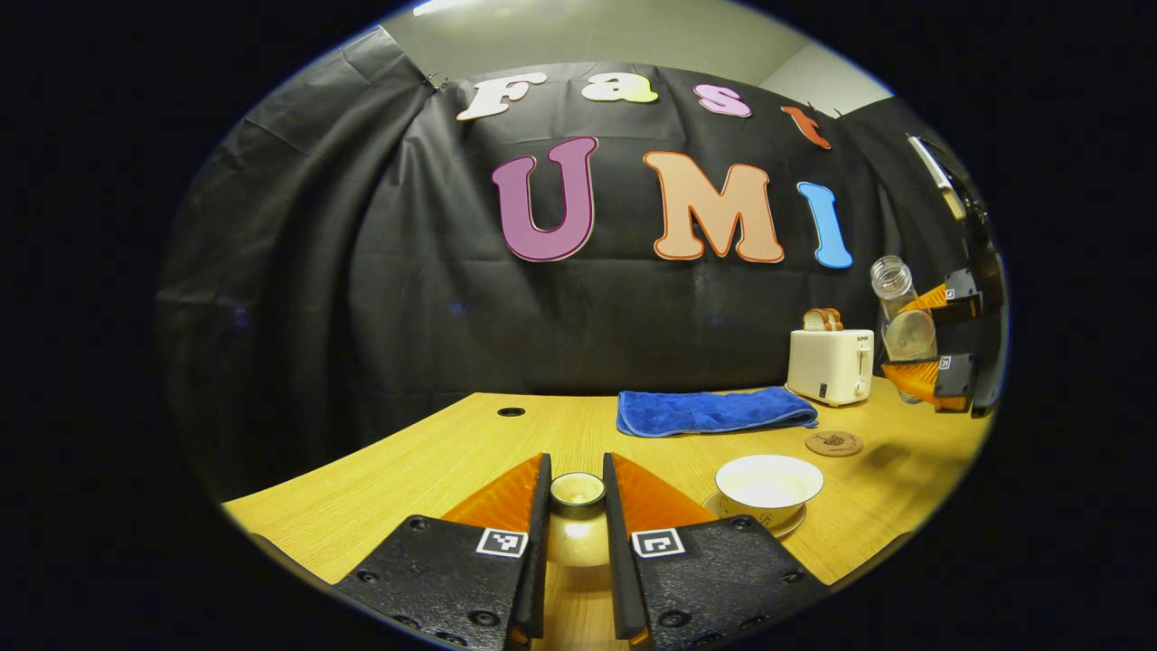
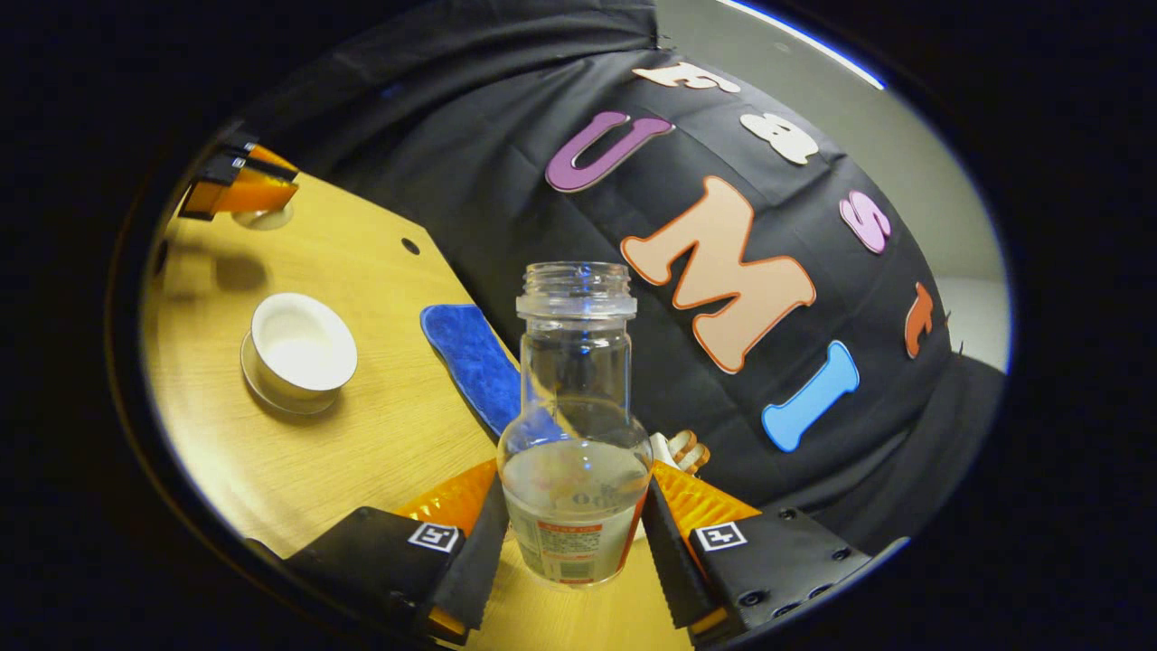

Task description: Open the teacup lid with one hand, grasp the water bottle and pour water into the teacup with the other hand; after pouring, place the water bottle on the coaster and then close the teacup lid.

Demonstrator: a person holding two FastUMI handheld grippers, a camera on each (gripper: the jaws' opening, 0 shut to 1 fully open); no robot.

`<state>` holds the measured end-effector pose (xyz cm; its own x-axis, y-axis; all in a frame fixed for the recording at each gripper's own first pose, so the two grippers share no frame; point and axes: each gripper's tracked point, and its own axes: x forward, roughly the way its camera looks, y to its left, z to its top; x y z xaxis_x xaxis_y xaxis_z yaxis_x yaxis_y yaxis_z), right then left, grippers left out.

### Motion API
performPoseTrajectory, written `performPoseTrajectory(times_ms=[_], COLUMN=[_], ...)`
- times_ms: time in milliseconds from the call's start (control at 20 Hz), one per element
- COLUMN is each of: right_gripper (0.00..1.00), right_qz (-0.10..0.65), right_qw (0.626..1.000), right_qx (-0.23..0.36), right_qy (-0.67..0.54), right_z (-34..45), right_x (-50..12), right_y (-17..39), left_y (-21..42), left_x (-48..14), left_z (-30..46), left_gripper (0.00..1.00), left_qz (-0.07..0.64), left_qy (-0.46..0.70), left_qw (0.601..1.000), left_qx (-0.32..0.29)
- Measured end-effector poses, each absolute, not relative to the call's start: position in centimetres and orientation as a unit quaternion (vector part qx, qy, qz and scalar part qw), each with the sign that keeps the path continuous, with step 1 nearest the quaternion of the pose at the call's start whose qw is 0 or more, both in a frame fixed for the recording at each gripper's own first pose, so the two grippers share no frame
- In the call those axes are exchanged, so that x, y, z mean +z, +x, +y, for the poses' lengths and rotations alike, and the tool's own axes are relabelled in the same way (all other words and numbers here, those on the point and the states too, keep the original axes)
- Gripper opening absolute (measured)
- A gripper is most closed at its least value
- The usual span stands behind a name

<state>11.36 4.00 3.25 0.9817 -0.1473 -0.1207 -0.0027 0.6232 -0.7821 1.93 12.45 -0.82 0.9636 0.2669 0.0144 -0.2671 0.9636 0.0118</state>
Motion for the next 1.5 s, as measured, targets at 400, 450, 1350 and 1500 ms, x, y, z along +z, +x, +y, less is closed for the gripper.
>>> performPoseTrajectory(times_ms=[400,450,1350,1500], right_gripper=[0.78,0.80,0.80,0.79], right_qz=[0.102,0.099,0.044,0.037], right_qw=[0.838,0.831,0.652,0.634], right_qx=[-0.013,-0.010,0.012,0.011], right_qy=[-0.536,-0.548,-0.757,-0.772], right_z=[6.7,6.9,8.7,8.7], right_x=[-1.0,-1.0,-0.9,-0.7], right_y=[13.0,13.1,13.3,13.7], left_y=[2.0,2.0,2.0,2.0], left_x=[-0.8,-0.8,-0.8,-0.8], left_z=[12.5,12.4,12.5,12.5], left_gripper=[0.27,0.27,0.27,0.27], left_qz=[-0.006,-0.006,-0.007,-0.006], left_qy=[0.007,0.007,0.007,0.007], left_qw=[0.991,0.991,0.991,0.991], left_qx=[0.135,0.135,0.134,0.134])
